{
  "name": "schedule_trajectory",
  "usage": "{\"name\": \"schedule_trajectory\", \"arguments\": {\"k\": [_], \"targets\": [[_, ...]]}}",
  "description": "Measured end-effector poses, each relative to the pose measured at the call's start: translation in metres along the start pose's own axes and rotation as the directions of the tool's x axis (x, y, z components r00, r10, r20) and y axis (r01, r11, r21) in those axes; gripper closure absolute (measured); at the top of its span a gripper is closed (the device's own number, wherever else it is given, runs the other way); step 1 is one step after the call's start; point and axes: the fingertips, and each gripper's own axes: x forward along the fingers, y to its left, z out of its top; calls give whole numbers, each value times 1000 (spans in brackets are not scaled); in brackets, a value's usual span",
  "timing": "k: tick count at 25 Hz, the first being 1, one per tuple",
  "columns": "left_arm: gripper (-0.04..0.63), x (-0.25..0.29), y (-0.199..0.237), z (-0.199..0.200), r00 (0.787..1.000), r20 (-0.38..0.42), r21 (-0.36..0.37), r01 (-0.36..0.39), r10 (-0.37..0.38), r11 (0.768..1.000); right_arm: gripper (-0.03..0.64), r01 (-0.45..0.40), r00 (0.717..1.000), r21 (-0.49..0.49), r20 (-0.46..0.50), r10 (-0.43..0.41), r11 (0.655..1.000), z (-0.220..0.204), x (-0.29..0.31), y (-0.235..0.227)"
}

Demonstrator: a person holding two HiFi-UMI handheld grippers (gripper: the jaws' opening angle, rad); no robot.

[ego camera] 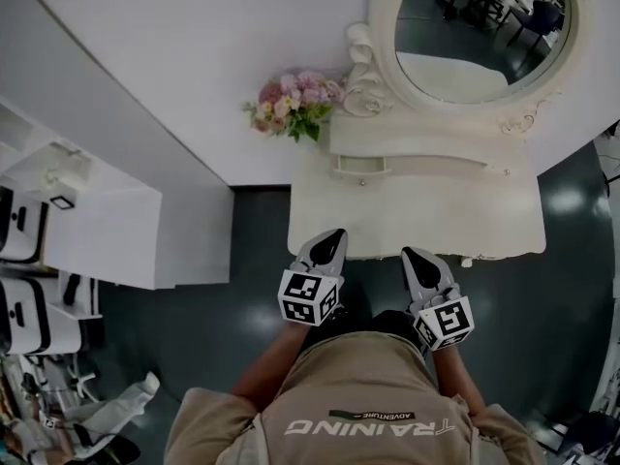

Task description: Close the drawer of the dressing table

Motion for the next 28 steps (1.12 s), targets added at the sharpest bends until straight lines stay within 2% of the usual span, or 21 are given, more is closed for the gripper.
{"name": "schedule_trajectory", "arguments": {"k": [6, 10, 20, 24, 28], "targets": [[580, 16, 9, -2, 999, -21, -10, 26, -27, 1000, 615, 16, 999, 4, -45, -16, 1000, -4, 7, -4], [580, 30, 13, 1, 998, -30, -60, 45, -47, 997, 615, 13, 998, 11, -54, -12, 1000, -1, 18, -14], [580, 60, 41, 33, 999, -35, -38, -40, 39, 998, 615, -98, 995, 13, 0, 98, 995, 15, 84, -47], [580, 87, 48, 43, 996, -58, -15, -68, 68, 998, 615, -100, 995, 0, 21, 100, 995, 23, 102, -79], [580, 115, 48, 54, 995, -71, -25, -75, 73, 997, 615, -83, 996, 31, 14, 82, 996, 23, 117, -119]]}}
